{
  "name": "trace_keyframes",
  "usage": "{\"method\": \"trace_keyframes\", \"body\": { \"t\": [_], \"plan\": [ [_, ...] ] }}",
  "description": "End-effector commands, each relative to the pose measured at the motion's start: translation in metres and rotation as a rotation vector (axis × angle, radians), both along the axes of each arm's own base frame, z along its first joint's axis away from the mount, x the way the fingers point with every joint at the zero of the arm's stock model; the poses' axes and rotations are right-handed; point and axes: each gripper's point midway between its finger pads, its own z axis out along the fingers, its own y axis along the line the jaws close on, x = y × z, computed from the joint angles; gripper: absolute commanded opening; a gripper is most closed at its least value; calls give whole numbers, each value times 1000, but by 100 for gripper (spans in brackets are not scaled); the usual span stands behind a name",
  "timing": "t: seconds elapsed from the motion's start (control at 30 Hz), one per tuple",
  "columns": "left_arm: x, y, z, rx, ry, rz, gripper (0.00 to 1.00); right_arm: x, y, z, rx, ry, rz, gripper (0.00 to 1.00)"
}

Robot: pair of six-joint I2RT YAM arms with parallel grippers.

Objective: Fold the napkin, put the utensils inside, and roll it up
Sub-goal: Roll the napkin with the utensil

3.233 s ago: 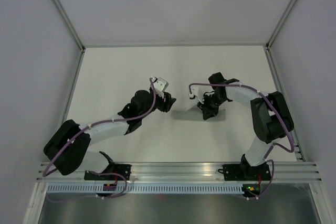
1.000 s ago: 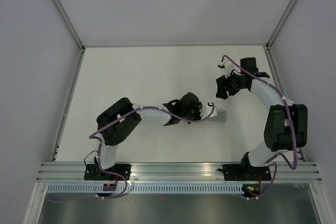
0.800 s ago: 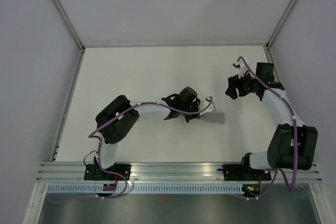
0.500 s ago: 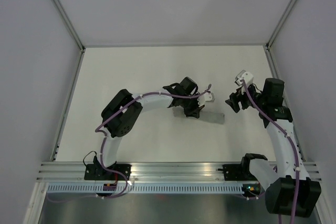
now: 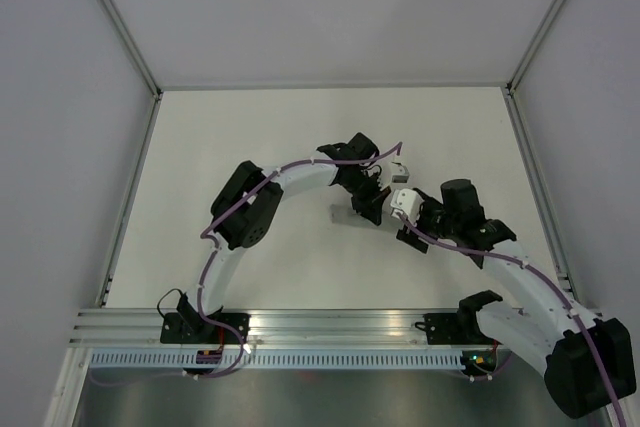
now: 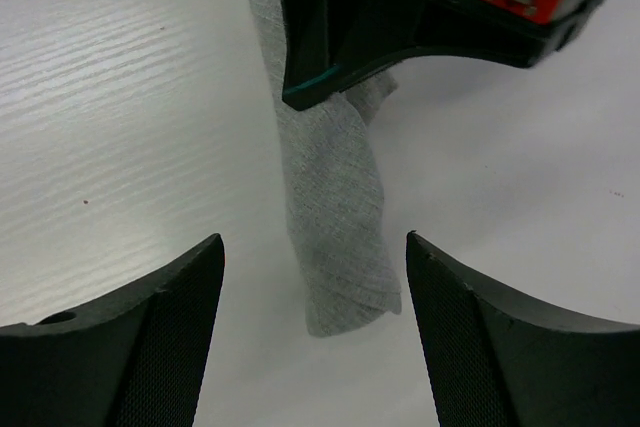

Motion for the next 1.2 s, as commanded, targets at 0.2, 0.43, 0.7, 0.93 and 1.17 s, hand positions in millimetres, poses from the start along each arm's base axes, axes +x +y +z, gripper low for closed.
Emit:
{"method": "trace_keyframes", "body": {
  "t": [0.2, 0.43, 0.7, 0.93, 1.17],
  "plan": [
    [-65, 58, -71, 340, 339, 10, 3, 13, 25, -42, -202, -99, 60, 78],
    [-65, 58, -72, 341, 361, 8, 3, 24, 31, -60, -282, -136, 52, 76],
    [-57, 49, -55, 276, 400, 42, 37, 18, 25, -71, -306, -111, 50, 49],
    [-36, 36, -20, 138, 386, 96, 53, 14, 24, -74, -301, -63, 66, 22],
    [0, 43, 5, 40, 303, 214, 53, 15, 25, -71, -284, -28, 85, 21]
  ]
}}
